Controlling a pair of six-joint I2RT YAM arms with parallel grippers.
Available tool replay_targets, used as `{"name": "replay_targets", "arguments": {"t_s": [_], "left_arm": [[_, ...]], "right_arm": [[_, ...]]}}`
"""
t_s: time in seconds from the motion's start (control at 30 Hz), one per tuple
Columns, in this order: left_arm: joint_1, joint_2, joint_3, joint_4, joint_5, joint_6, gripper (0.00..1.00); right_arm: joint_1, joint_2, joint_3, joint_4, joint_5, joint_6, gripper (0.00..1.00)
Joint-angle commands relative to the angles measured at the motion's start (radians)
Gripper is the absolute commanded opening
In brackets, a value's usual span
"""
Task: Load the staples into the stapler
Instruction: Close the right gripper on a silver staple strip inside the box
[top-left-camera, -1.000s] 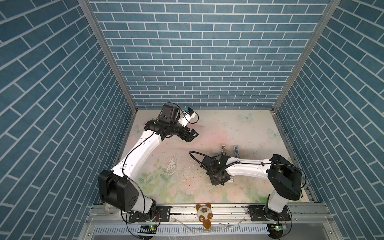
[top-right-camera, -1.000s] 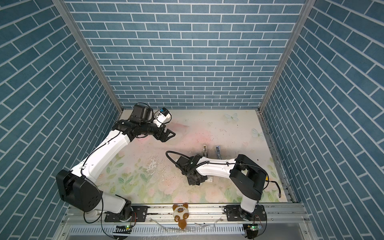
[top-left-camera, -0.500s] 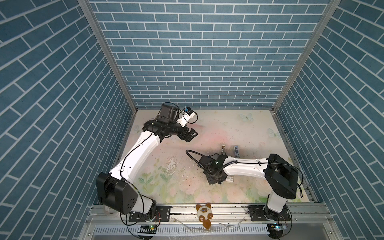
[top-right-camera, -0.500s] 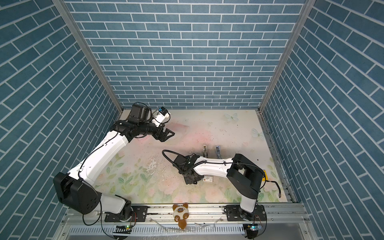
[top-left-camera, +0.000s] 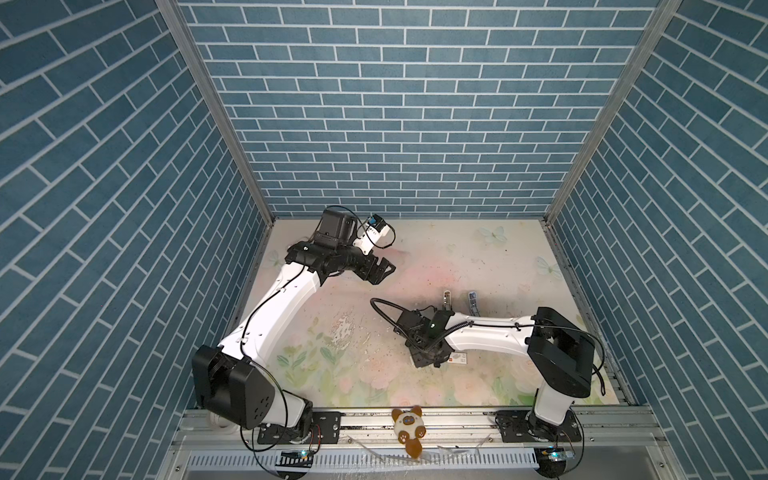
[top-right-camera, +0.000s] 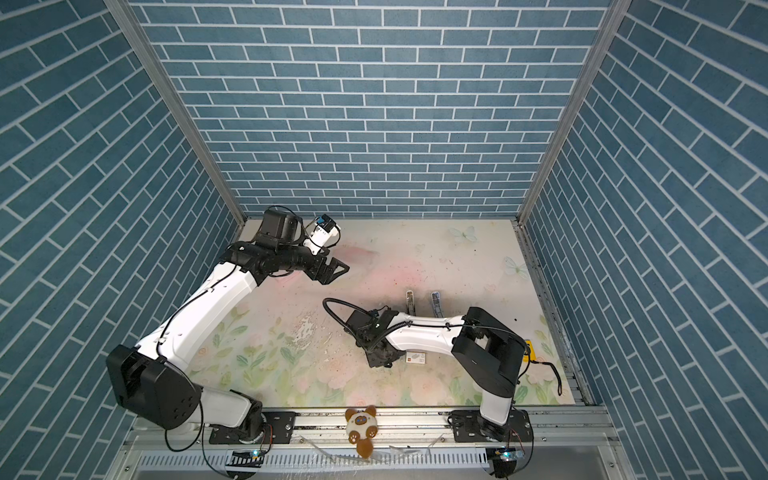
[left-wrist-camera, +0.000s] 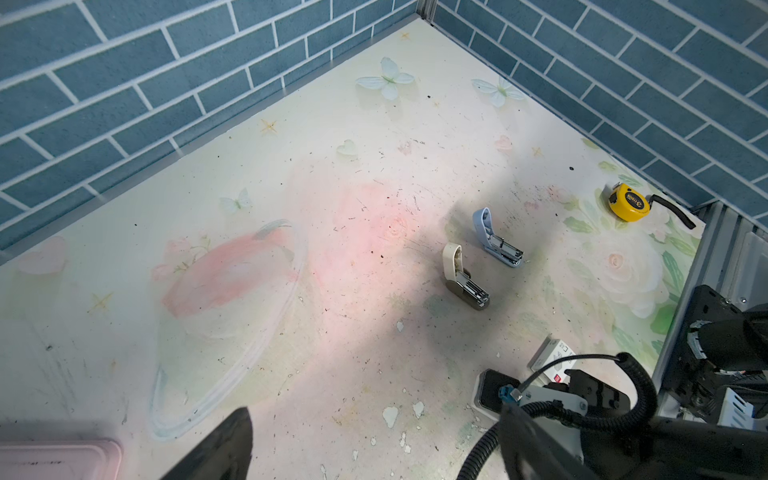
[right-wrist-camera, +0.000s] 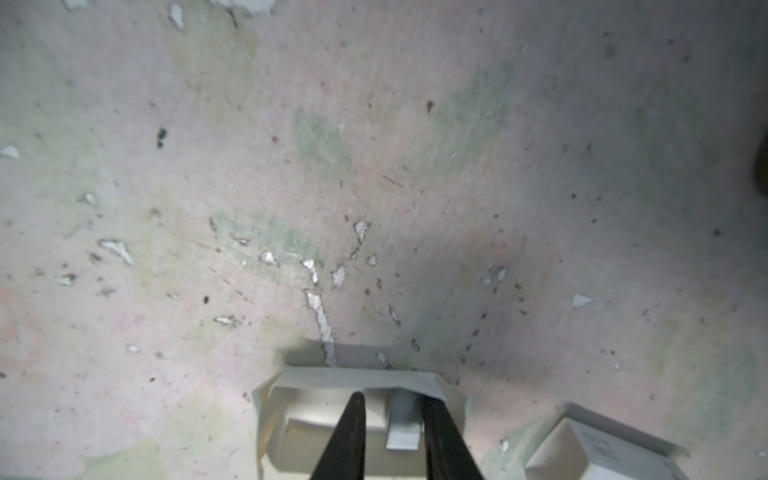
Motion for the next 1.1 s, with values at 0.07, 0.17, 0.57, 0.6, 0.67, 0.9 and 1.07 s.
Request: {"name": "replay_targets", "arguments": {"t_s": [0.07,0.17,0.57,0.6,0.67,0.9,1.07], "left_arm": [[0.01,-0.022,-0.014,0.011,0.009,-0.005,0.94],[0.011,-0.021,-0.015,0.013,0.01,-0.007,0.94],[0.01,-0.02,-0.018,0.015,0.01,-0.007,0.94],[0.012,-0.019,-0.018,0.015,0.01,-0.006,0.94],[0.01,-0.02,-0.017,0.015,0.013,-0.007,0.93],[0.011,-0.021,-0.018,0.016,0.015,-0.01,0.93],[0.011,-0.025,-0.025,0.018,0.017,-0.008,0.94]], "right_arm": [[0.008,0.022,-0.024,0.023,-0.012,0.054,0.24],[0.009,0.012,-0.027,0.023,-0.009,0.057,0.24],[0.008,0.004,-0.033,0.046,-0.024,0.068,0.24],[0.009,0.004,-0.032,0.044,-0.025,0.069,0.25],[0.009,0.004,-0.031,0.041,-0.022,0.069,0.25],[0.01,0.025,-0.013,0.03,-0.008,0.06,0.27],[0.01,0.035,-0.008,0.024,-0.001,0.052,0.22]]}}
